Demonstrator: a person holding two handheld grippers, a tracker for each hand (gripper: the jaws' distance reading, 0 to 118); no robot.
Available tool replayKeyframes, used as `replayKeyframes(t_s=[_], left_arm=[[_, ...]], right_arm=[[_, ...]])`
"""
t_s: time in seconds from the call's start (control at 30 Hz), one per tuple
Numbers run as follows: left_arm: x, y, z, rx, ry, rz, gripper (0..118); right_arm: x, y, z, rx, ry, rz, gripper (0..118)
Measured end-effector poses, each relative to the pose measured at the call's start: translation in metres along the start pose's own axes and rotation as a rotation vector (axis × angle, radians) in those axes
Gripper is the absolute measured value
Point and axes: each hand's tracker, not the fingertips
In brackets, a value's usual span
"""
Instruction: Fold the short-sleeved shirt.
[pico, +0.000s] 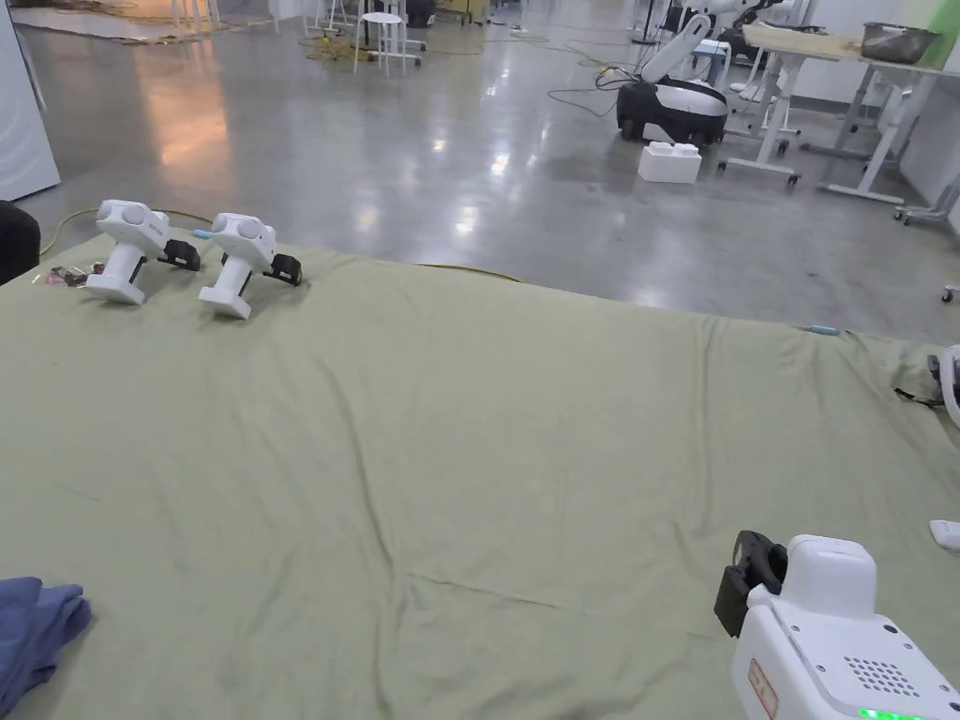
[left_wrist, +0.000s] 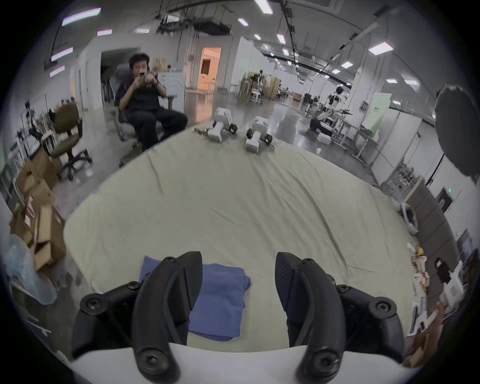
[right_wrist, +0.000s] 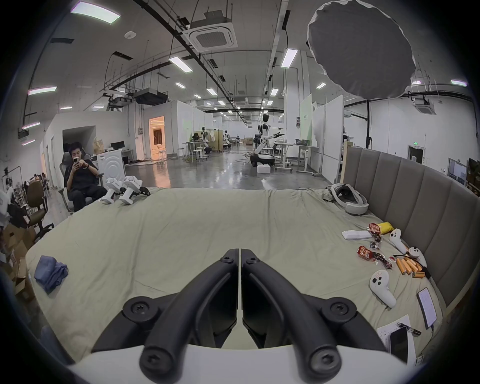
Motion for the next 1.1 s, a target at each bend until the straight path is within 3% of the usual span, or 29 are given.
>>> replayKeyframes(t_s=[0.13,0.43,0.57,0.7,0.77,0.8,0.83,0.9,0.93,1.1], left_arm=[[0.032,-0.009,0.015,0.107,-0.070,-0.054,68],[0.152,-0.072,0.041,0.548,-0.204,-0.264,68],[0.215,-0.104,0.032,0.581,-0.115,-0.399,68],[0.253,-0.128,0.021,0.616,-0.150,-0.396,68],[0.270,-0.133,0.020,0.618,-0.162,-0.363,58],[0.275,-0.135,0.019,0.613,-0.179,-0.339,42],[0.280,-0.136,0.017,0.600,-0.190,-0.310,13],[0.293,-0.138,0.013,0.593,-0.146,-0.275,11],[0.293,-0.139,0.014,0.586,-0.174,-0.258,5],[0.301,-0.143,0.015,0.582,-0.272,-0.215,2]], right_arm=[[-0.002,0.000,0.004,0.005,0.011,0.005,4],[-0.003,0.001,0.013,0.042,0.002,-0.018,4],[-0.005,0.002,0.017,0.053,-0.004,-0.019,4],[-0.008,0.000,0.020,0.065,-0.013,-0.013,4],[-0.009,-0.002,0.020,0.078,-0.021,-0.016,4],[-0.010,-0.003,0.021,0.084,-0.028,-0.015,4],[-0.011,-0.003,0.021,0.088,-0.033,-0.016,4],[-0.012,-0.005,0.022,0.107,-0.048,-0.018,4],[-0.013,-0.006,0.022,0.112,-0.051,-0.017,4],[-0.018,-0.011,0.026,0.135,-0.065,-0.005,4]])
